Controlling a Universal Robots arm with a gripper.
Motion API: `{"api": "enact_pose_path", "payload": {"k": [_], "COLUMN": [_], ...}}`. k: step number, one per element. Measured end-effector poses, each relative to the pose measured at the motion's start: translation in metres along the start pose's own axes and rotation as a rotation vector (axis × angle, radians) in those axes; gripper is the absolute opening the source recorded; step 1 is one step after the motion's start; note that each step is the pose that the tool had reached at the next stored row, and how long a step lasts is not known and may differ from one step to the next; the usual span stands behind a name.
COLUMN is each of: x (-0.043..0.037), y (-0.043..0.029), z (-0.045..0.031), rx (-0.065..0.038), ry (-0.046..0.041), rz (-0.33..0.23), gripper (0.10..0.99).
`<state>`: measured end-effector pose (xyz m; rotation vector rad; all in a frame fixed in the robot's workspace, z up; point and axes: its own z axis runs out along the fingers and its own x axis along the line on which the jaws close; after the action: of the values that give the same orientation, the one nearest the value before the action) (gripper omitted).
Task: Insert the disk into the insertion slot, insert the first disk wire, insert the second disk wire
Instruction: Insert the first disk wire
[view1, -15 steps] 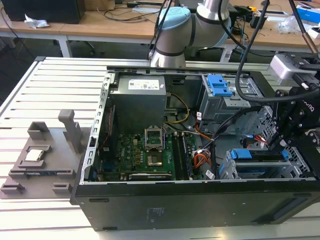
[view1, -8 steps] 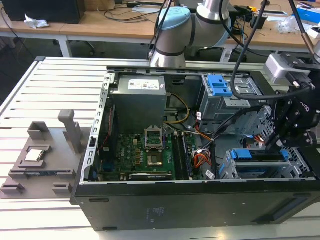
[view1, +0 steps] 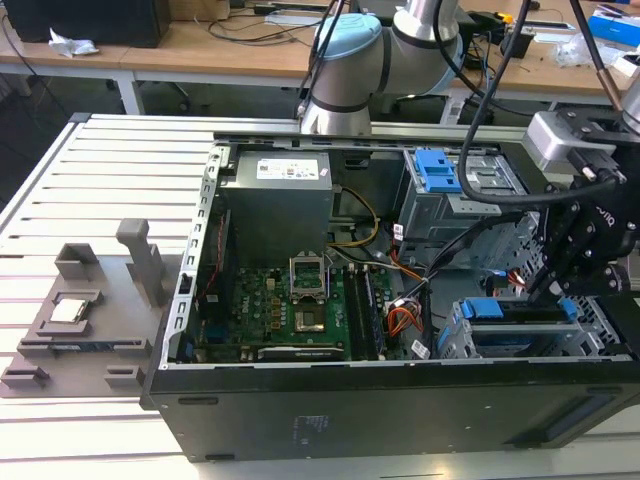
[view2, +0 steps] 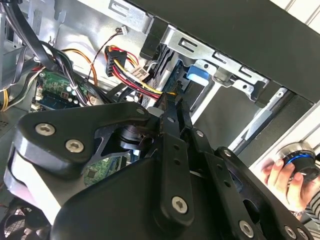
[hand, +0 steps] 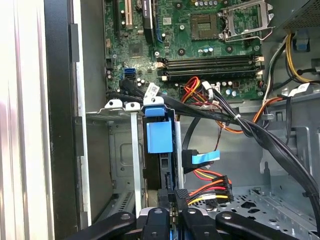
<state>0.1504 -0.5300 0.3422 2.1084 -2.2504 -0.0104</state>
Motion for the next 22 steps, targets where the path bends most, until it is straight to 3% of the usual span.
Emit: {"api": "enact_pose_path", "payload": {"k": [14, 16, 17, 19, 22], "x": [-0.0013, -0.0014, -0.0014, -0.0013, -0.0009], "y": [-0.003, -0.0031, -0.0031, -0.003, -0.0025], "z": [0.0053, 0.006, 0.0057, 0.0053, -0.0058], "rx": [0.001, 0.001, 0.001, 0.001, 0.001], "ry": [0.0004, -0.0007, -0.0002, 0.0006, 0.0008], "rz": [-0.019, -0.019, -0.019, -0.019, -0.019], "gripper": [0.165, 0.176, 0.239, 0.239, 0.239]}}
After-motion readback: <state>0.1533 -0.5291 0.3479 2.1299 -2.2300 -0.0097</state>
